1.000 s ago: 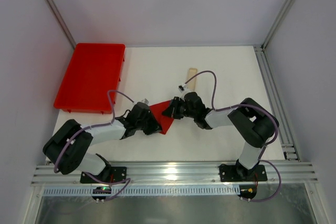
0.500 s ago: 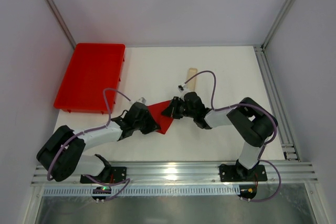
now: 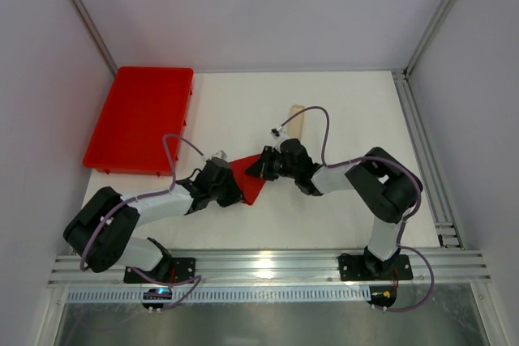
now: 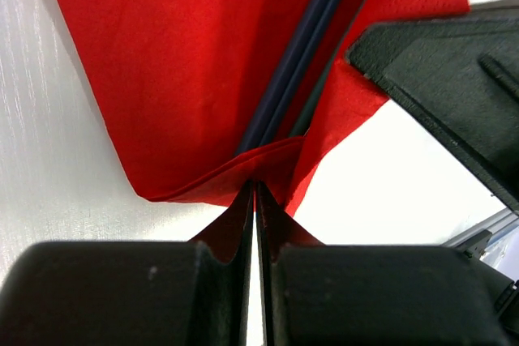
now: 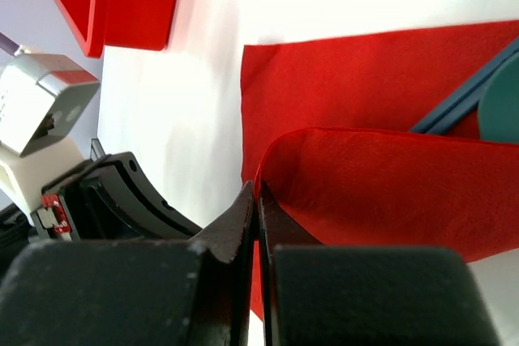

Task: Place the utensils on the paper napkin and roll it up

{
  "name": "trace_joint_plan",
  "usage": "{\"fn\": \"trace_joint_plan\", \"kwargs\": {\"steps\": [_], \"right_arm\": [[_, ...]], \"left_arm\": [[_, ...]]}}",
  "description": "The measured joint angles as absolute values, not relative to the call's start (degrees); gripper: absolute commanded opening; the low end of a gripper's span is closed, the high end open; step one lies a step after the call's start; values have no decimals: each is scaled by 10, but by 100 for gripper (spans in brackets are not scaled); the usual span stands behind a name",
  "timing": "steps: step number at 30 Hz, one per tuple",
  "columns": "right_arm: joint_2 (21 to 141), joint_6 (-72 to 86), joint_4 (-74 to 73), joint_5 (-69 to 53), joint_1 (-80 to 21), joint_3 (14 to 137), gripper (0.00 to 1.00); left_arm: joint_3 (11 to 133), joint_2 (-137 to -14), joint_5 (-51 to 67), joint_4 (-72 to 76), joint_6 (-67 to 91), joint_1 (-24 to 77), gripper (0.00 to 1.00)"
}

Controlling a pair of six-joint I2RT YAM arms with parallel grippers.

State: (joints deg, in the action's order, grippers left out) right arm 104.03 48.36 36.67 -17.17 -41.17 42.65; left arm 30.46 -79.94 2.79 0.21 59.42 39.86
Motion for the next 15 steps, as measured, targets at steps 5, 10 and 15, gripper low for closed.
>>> {"fn": "trace_joint_plan", "kwargs": {"steps": [5,10,15], "right_arm": [[1052,484,366,-173,-413,451,4],[1074,483,363,-173,-413,462,4],[1100,483,356,-173,-415,478,4]], "left_arm": [[306,-800,24,1,592,399,2],[306,-800,23,1,591,399,2],[306,-800,21,0,590,399,2]]}}
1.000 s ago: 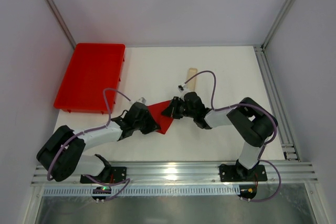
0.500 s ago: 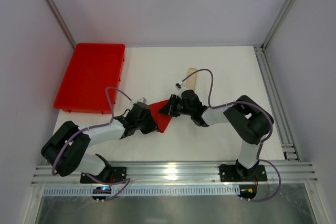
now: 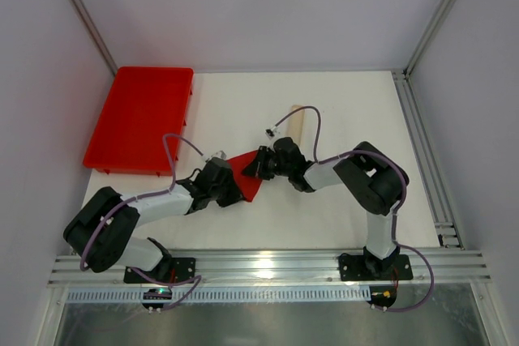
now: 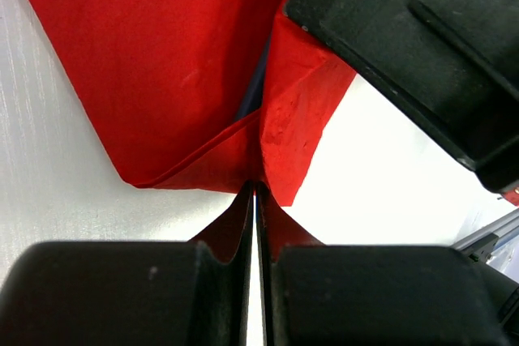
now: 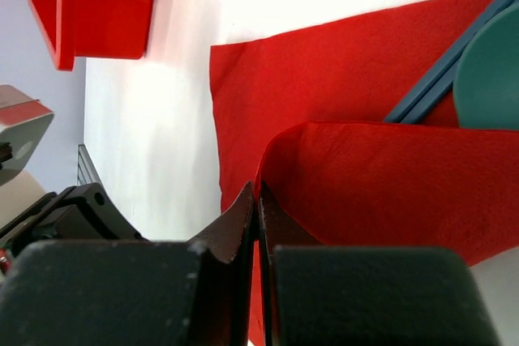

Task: Place the utensils on the paper napkin and roll it up

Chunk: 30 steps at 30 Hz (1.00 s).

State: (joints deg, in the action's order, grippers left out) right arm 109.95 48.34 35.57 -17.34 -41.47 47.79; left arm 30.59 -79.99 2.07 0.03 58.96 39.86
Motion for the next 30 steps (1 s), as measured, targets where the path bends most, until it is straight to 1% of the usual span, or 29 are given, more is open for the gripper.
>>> {"fn": "trace_joint_plan", "kwargs": {"steps": [7,16,20,30], "right_arm": [[1119,482,350,-177,-415,492,4],[1137,483,350,-177,-416,505,4],[1145,484,350,-175,-416,507,4],[1154,485,351,-175,-416,514,4]], "left_arm": [[306,-788,2,-26,582,399,2],[307,-698,-44,-65,576,399,2],[313,-705,-45,-68,571,399,2],[344,-772,-43,-58,562,399,1]]}}
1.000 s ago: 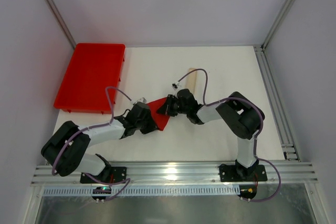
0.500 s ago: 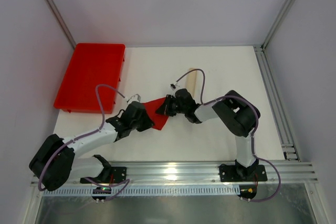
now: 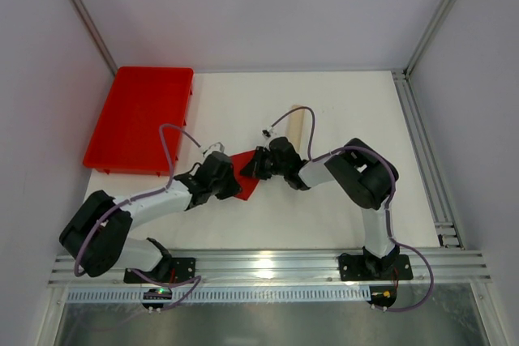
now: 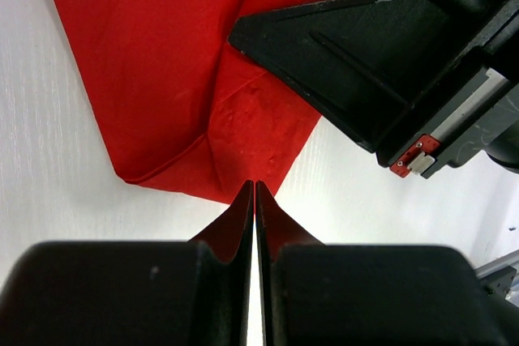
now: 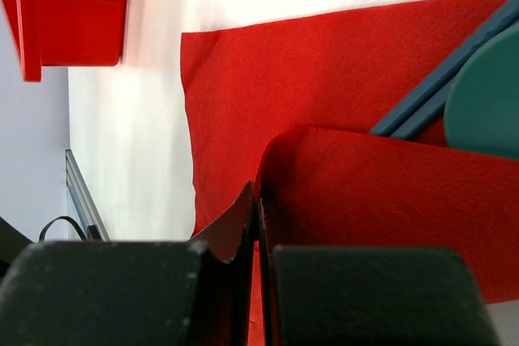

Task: Place the utensils on the paper napkin and roll it up

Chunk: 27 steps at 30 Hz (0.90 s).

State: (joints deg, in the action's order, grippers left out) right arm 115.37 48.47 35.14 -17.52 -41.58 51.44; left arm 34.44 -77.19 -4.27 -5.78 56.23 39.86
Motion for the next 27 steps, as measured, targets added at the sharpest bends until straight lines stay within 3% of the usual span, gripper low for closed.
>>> {"fn": "trace_joint_plan", "kwargs": {"steps": [10,16,27], "right_arm": [[1155,486,351,-176,-416,520,5],[1155,485,351,-178,-416,520,10],[1149,459,362,-185,-418,521,41]], "left_arm": [[373,-823,-52,-49,542,391,1],[376,-844,-55,-43,534,375,1],[371,-848,-53,-22,538,374,1]]}}
